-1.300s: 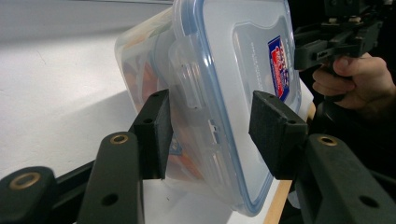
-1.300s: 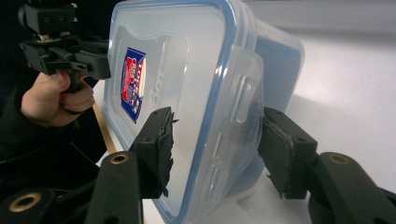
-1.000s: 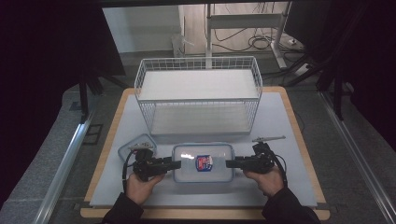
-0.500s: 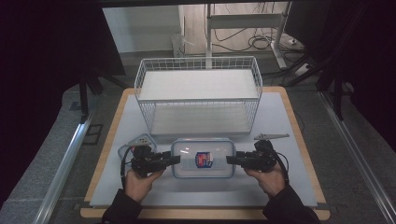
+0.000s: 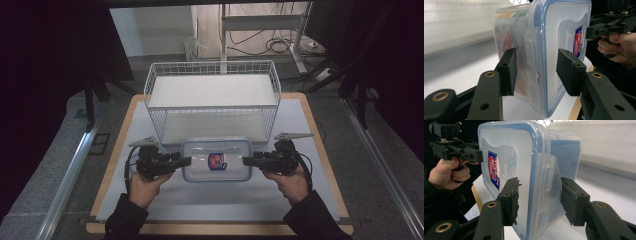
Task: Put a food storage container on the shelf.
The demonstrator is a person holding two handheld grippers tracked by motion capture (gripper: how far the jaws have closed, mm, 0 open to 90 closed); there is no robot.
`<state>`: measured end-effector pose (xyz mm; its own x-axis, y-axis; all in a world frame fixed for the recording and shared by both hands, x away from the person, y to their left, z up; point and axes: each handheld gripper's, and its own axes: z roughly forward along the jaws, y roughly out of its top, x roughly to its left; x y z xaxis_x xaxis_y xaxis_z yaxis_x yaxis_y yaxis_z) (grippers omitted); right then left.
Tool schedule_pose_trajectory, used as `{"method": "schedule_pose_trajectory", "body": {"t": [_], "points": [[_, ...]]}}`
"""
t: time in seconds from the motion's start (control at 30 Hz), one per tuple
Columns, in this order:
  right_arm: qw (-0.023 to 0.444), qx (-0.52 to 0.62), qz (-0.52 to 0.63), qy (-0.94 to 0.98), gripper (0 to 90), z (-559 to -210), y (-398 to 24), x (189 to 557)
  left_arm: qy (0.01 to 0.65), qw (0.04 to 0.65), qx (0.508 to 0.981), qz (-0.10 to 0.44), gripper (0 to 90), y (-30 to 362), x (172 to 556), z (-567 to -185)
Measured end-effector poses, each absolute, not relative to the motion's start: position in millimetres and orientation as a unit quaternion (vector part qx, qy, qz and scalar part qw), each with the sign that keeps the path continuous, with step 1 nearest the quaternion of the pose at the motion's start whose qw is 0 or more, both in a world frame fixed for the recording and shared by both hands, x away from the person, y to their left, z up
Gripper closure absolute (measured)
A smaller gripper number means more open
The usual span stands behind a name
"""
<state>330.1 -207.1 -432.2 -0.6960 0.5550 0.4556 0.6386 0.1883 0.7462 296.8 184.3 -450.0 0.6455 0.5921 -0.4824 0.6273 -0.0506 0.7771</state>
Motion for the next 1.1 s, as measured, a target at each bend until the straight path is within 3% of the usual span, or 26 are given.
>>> {"method": "schedule_pose_trajectory", "body": {"t": [1.1], "points": [[0.037,-0.372,-0.544,-0.751,52.1,-354.1,-190.8,378.4,0.421,0.571,0.704,-0.015,52.7,207.3,341.4,-374.7]]}}
